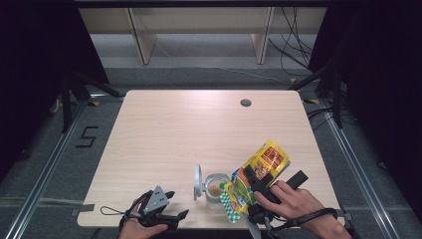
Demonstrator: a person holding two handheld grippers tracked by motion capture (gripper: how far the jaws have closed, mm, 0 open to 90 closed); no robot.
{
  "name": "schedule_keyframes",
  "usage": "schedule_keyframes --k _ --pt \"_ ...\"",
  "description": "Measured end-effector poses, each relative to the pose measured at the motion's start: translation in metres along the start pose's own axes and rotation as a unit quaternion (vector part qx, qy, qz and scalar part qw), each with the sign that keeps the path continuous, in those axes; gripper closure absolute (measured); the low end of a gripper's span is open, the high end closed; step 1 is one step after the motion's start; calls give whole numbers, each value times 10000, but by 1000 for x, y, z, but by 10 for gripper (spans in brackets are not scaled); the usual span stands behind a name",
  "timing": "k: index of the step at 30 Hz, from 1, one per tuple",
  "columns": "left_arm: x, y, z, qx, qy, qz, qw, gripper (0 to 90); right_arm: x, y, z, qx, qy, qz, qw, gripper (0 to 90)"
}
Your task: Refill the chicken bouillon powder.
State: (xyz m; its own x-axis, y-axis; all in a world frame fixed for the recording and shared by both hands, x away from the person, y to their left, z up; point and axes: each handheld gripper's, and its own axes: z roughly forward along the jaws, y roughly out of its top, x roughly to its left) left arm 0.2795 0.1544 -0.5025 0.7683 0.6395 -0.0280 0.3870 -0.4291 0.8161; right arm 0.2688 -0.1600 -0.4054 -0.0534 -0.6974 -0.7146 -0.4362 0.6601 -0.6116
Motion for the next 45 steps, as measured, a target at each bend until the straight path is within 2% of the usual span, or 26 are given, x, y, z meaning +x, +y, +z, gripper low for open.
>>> schedule_keyframes --k 2,3,6,14,15,16,17,20,21,27,33,37,39,41,43,45 --pt "0 0 0 1 -2 -3 10000 231 -2 0 0 6 -12 -69 10000 590" --pt "2 0 0 37 46 93 9999 231 -1 -1 -1 30 -56 -19 10000 590" --pt "-1 0 1 -52 -4 -72 10000 231 -1 -1 0 19 52 11 10000 590" --pt "0 0 0 -2 13 -32 10000 231 -3 -1 0 61 -21 -10 10000 590" --pt "0 0 0 13 25 -4 10000 231 -4 -2 0 -3 20 -21 10000 590" --pt "0 0 0 -7 16 -33 10000 231 -5 -2 0 1 -17 -113 9999 591" --pt "-1 0 0 5 4 -176 9998 231 -6 -2 0 -11 12 -152 9999 590" --pt "-1 0 0 6 -6 -176 9998 231 -5 -3 -1 19 -53 -102 9999 591" --pt "-1 0 0 18 18 -154 9999 231 -4 -3 0 14 34 -29 10000 598" --pt "-1 -1 0 38 19 -166 9999 231 -5 -4 0 61 16 -116 9999 599" --pt "-1 -1 0 20 17 -176 9998 231 -5 -5 1 19 26 -55 10000 599" --pt "-1 -1 0 27 15 -173 9998 231 -6 -4 0 53 40 -103 9999 599" --pt "0 0 0 12 15 -88 10000 231 -6 -4 1 6 29 -97 9999 599" --pt "-1 0 0 -9 15 -159 9999 231 -6 -3 1 11 9 -96 10000 600" --pt "-1 0 0 87 -1 -161 9998 231 -7 -3 1 3 6 -99 10000 600" --pt "-2 0 2 -7 -25 -209 9998 231 -7 -2 1 52 -19 -137 9999 599"
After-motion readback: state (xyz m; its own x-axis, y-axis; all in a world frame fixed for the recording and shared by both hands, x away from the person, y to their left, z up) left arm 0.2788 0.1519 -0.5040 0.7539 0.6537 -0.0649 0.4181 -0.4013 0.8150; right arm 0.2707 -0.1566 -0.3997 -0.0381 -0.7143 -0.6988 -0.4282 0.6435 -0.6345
